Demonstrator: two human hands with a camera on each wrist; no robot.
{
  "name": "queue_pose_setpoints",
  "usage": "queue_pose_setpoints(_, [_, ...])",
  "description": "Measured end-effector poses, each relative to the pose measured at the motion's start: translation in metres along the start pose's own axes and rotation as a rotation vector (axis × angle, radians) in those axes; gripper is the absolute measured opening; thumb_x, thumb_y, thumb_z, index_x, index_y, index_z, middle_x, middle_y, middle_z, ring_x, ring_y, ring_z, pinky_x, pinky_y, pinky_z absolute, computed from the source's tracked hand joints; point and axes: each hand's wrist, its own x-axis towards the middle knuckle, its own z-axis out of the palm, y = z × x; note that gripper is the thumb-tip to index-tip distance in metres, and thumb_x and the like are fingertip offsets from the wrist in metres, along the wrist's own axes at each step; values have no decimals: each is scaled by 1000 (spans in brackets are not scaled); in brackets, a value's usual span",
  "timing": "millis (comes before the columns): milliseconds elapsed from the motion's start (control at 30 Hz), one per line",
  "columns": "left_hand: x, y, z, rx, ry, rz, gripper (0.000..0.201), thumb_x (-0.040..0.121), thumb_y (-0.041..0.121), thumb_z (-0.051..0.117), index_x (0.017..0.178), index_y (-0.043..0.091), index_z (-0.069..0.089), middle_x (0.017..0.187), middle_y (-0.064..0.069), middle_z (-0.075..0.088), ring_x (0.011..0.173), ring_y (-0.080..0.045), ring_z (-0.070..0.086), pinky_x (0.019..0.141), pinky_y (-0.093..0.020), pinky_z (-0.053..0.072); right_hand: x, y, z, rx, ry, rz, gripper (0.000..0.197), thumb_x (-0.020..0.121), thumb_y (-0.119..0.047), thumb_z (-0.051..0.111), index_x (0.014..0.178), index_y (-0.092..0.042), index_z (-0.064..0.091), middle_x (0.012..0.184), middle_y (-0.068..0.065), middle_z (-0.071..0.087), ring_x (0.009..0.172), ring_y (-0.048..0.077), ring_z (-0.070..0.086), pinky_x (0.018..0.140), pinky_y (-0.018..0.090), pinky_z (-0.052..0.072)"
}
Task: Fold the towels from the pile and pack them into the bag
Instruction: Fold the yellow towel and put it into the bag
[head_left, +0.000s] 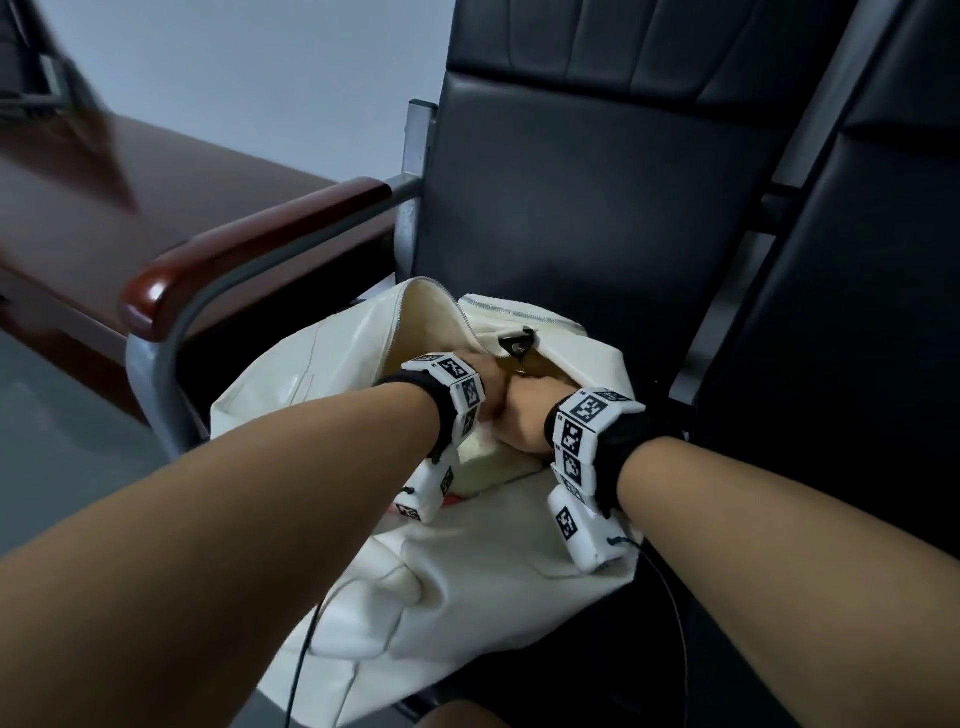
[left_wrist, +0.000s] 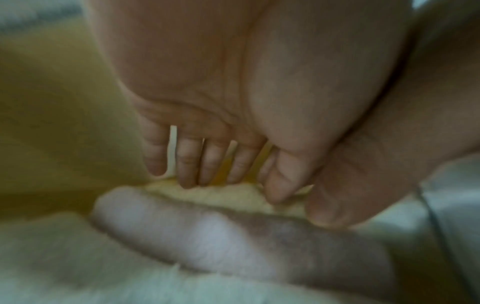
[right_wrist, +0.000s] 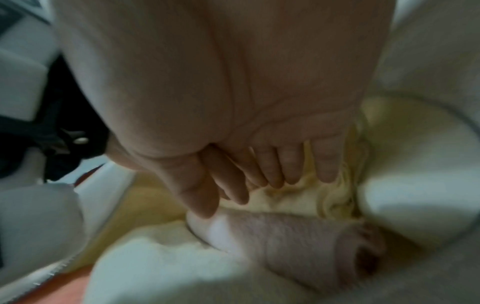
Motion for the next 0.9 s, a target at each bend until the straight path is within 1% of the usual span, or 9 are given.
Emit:
queue_pose_setpoints(67, [-19, 5, -14, -5, 21, -34, 26, 93, 18, 68, 118, 16, 61, 122, -6, 68, 110, -30, 67, 95, -41, 56, -22, -5, -11, -25, 52, -15, 27, 97, -26, 55, 118, -13, 66, 116, 8, 66, 111, 29, 62, 86, 31, 44])
queue_pose_setpoints(200, [-67, 24, -54, -88, 111, -73, 29, 87, 21, 66, 116, 18, 63, 118, -9, 70, 106, -32, 68, 93, -46, 56, -74, -1, -33, -3, 173, -22, 10, 95, -22, 54, 102, -18, 61, 113, 7, 69, 102, 27, 65, 77, 30, 45])
queue_pose_setpoints(267, [-87, 42, -73, -96, 178, -146, 26, 96, 17, 58, 122, 14, 64, 124, -10, 68, 113, -32, 66, 96, -40, 52, -105, 7, -45, -5, 226, -7, 14, 93, -21, 54, 105, -17, 62, 113, 7, 68, 101, 27, 65, 74, 30, 46])
queue_pose_setpoints(333, [-107, 64, -92, -104, 231, -172, 22, 99, 13, 54, 118, 12, 67, 120, -10, 70, 110, -32, 67, 89, -40, 50, -136, 19, -56, 11, 254, 4, 24, 93, -21, 56, 116, -14, 62, 113, 10, 67, 96, 30, 65, 71, 31, 45])
queue_pose_setpoints(433, [-129, 101, -112, -147, 235, -68, 18, 97, 15, 57, 111, 12, 69, 113, -10, 71, 102, -32, 69, 77, -36, 48, -182, 46, -62, 23, 277, 30, 24, 93, -26, 59, 113, -13, 62, 109, 11, 67, 81, 29, 59, 69, 32, 45])
queue_pose_setpoints(533, [-148, 158, -125, -143, 242, 17, 23, 95, 13, 62, 117, 11, 68, 116, -12, 70, 104, -32, 69, 75, -37, 48, -224, 87, -54, 50, 300, 116, 24, 92, -29, 58, 112, -14, 60, 99, 7, 61, 79, 27, 56, 67, 32, 44])
queue_pose_setpoints(633, [-155, 224, -128, -182, 226, 150, 26, 93, 13, 61, 118, 11, 67, 116, -13, 68, 102, -33, 69, 75, -38, 51, -266, 138, -36, 85, 301, 233, 23, 92, -31, 60, 109, -16, 58, 104, 8, 61, 82, 26, 57, 68, 34, 46])
queue_pose_setpoints(733, [-155, 296, -123, -199, 205, 315, 24, 90, 16, 63, 114, 12, 65, 111, -14, 68, 95, -34, 69, 79, -42, 58, -307, 193, -7, 147, 305, 365, 34, 92, -34, 61, 118, -13, 57, 113, 11, 61, 94, 30, 61, 71, 36, 48])
queue_pose_setpoints(900, [-165, 424, -107, -187, 169, 531, 28, 95, 18, 59, 122, 16, 63, 113, -13, 65, 90, -32, 66, 69, -37, 49, -376, 278, 46, 230, 335, 567, 34, 90, -34, 63, 117, -13, 59, 114, 11, 64, 100, 33, 65, 70, 35, 46])
